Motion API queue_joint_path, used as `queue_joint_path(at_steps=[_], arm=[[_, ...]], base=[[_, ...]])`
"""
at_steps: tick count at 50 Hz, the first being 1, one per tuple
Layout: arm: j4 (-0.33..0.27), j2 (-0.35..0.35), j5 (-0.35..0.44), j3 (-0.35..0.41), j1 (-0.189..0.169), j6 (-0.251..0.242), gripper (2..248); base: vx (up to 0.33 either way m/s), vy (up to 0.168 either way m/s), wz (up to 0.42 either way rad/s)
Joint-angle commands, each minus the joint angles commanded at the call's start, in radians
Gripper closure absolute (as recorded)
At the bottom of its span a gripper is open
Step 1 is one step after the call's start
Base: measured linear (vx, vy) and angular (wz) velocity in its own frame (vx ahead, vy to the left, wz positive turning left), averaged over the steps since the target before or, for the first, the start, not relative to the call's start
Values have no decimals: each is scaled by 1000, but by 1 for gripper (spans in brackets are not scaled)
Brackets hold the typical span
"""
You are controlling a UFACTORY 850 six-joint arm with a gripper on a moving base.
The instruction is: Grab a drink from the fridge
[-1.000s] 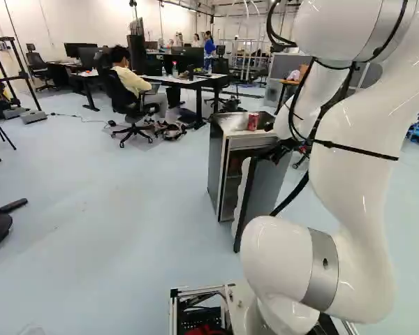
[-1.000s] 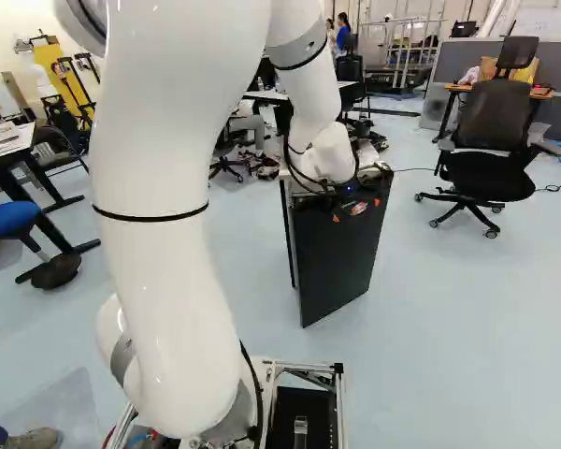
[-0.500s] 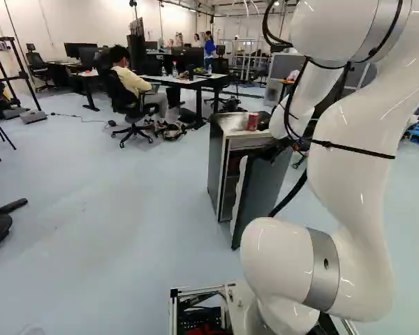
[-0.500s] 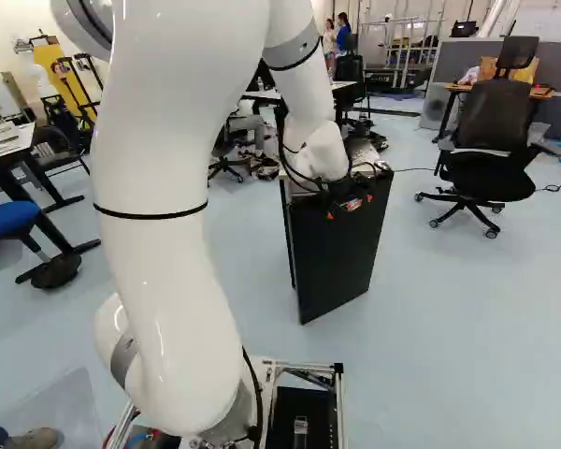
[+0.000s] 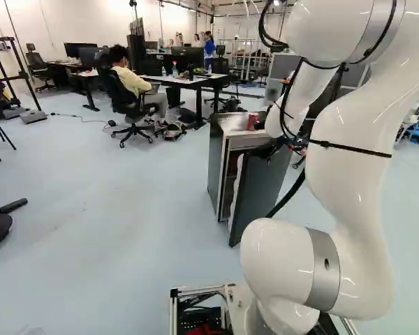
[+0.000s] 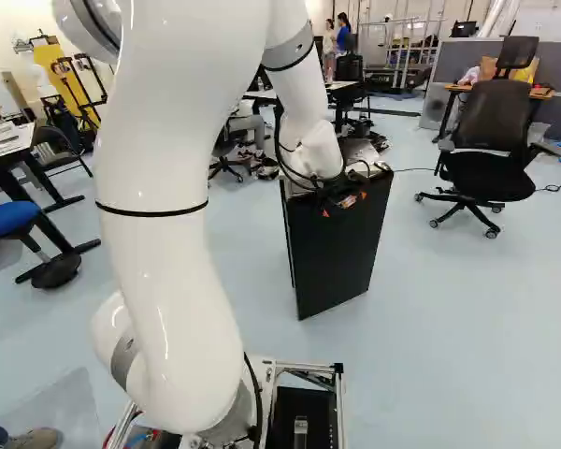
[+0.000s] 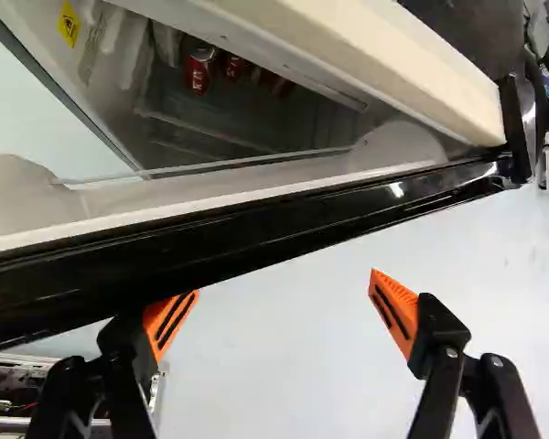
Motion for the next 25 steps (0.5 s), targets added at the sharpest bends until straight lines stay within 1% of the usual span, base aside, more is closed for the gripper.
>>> queue_joint_path(at_steps=[25], arm=[[28,-21,0,-28,32,0,3]], base=[[0,0,0]])
